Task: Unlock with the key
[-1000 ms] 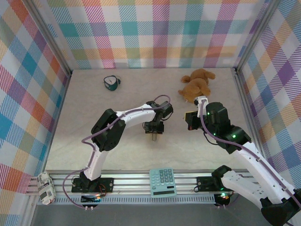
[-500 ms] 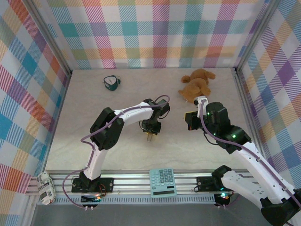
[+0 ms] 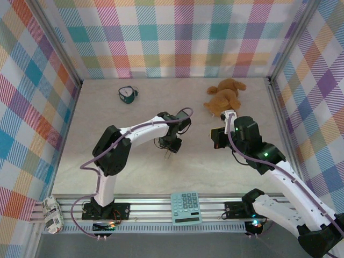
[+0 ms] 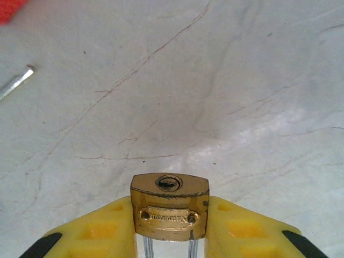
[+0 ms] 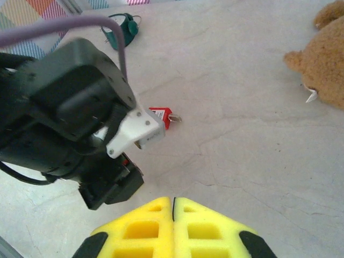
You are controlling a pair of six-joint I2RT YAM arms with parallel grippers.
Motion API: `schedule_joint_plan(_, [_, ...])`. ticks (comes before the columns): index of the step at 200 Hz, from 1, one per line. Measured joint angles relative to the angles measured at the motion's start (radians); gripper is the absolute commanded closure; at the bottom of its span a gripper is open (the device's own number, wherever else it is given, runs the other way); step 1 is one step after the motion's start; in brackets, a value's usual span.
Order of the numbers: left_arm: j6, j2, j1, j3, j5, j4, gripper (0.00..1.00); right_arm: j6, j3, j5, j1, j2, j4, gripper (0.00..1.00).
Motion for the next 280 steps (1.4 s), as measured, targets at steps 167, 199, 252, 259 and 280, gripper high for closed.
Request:
schedule_joint_plan(167, [0.161, -0.491, -0.176, -0.583, -0.169, 0.762, 0.75, 0.058, -0.055, -0.063, -0.008, 0.08, 0.06, 1.0])
schedule_joint_plan(199, [0.216, -0.509, -0.226, -0.626, -0.212, 0.883, 0.75, 0.076, -0.055, -0.095, -0.008, 0.08, 0.06, 1.0])
schedule_joint_plan(252, [0.305, -0.554, -0.299, -0.715, -0.245, 0.996, 0.75, 0.102, -0.056, -0.144, -0.014, 0.081, 0.065, 1.0])
schedule_joint_plan(259, [0.312, -0.56, -0.304, -0.719, -0.248, 1.009, 0.75, 0.106, -0.056, -0.151, -0.014, 0.082, 0.072, 1.0])
schedule_joint_plan(280, [0.341, -0.57, -0.316, -0.723, -0.26, 1.041, 0.75, 0.126, -0.069, -0.172, -0.014, 0.081, 0.102, 1.0])
